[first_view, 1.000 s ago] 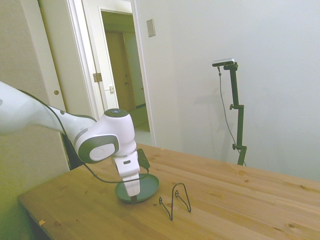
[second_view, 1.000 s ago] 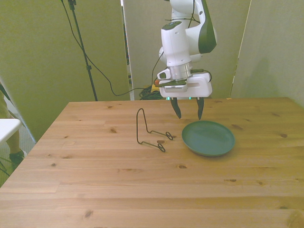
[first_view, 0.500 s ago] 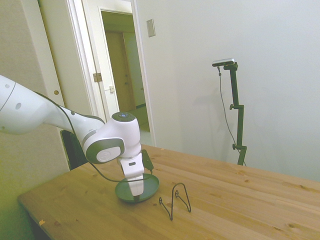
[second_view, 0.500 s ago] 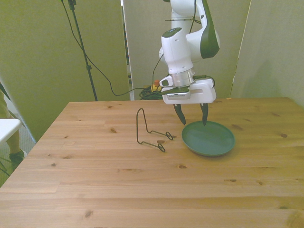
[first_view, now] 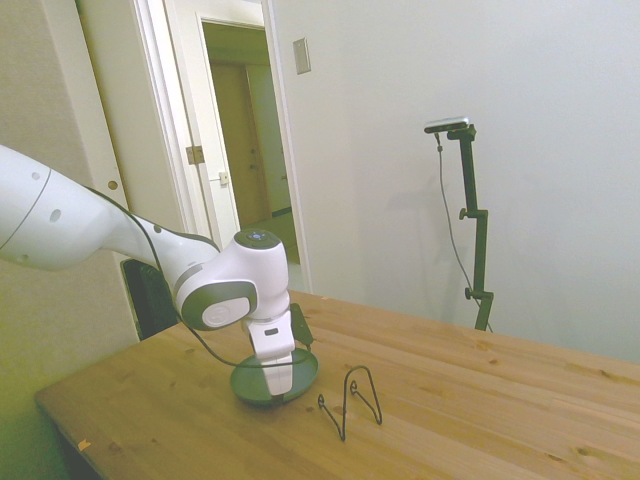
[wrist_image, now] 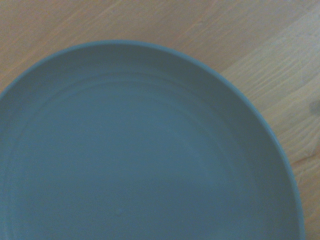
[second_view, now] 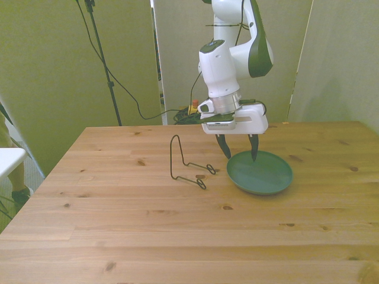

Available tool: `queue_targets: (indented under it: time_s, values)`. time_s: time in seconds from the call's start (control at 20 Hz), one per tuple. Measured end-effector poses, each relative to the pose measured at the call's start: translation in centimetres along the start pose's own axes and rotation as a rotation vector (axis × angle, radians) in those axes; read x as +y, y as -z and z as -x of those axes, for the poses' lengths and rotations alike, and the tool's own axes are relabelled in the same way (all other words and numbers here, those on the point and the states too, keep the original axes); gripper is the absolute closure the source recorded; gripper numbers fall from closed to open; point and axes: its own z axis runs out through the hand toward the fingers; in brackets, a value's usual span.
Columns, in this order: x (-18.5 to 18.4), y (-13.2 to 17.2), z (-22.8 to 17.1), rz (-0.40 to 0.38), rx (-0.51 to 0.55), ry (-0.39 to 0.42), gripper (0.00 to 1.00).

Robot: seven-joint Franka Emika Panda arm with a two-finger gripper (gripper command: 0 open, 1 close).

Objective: Load the plate

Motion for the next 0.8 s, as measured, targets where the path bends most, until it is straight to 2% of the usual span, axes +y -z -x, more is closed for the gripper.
queue_targets:
  time_s: [0.8]
  values:
    - [0.4, -1.6, -0.6, -0.013, -0.021, 0.036, 1.0]
